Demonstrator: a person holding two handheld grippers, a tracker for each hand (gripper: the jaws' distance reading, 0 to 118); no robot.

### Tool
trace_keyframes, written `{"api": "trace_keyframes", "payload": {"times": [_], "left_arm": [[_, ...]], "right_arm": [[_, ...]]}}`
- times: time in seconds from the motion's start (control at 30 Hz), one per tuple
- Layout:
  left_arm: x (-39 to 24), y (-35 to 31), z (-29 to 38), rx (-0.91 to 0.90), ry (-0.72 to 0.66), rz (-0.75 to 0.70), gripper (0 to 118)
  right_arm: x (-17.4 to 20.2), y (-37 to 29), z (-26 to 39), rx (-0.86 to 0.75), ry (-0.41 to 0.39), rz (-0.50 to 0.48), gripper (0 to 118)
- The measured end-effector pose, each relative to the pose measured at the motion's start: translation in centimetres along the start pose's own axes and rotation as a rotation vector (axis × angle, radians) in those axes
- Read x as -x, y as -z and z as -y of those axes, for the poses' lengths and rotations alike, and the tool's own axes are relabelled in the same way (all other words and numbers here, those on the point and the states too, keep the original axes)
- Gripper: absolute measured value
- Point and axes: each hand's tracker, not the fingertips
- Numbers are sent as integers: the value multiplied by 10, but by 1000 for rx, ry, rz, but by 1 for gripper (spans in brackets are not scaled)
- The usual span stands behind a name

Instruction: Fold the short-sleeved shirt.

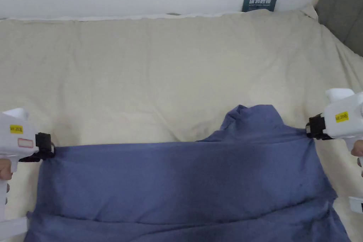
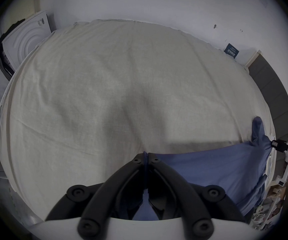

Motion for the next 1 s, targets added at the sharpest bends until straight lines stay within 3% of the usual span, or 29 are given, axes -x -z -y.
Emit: {"api": "trace_keyframes", "payload": {"times": [0.4,0.53,1.0], "left_arm": [[20,-78,55,-72,-5,37,2],[28,-99,88,-89,-7,55,2],[52,-122,206,-52,-24,43,2]], "right_arm": [[-5,-87,59,-107,24,-49,0],[-14,-111,93,-142,67,-75,0],[-26,-136,223,-80,100,-99,0]]}}
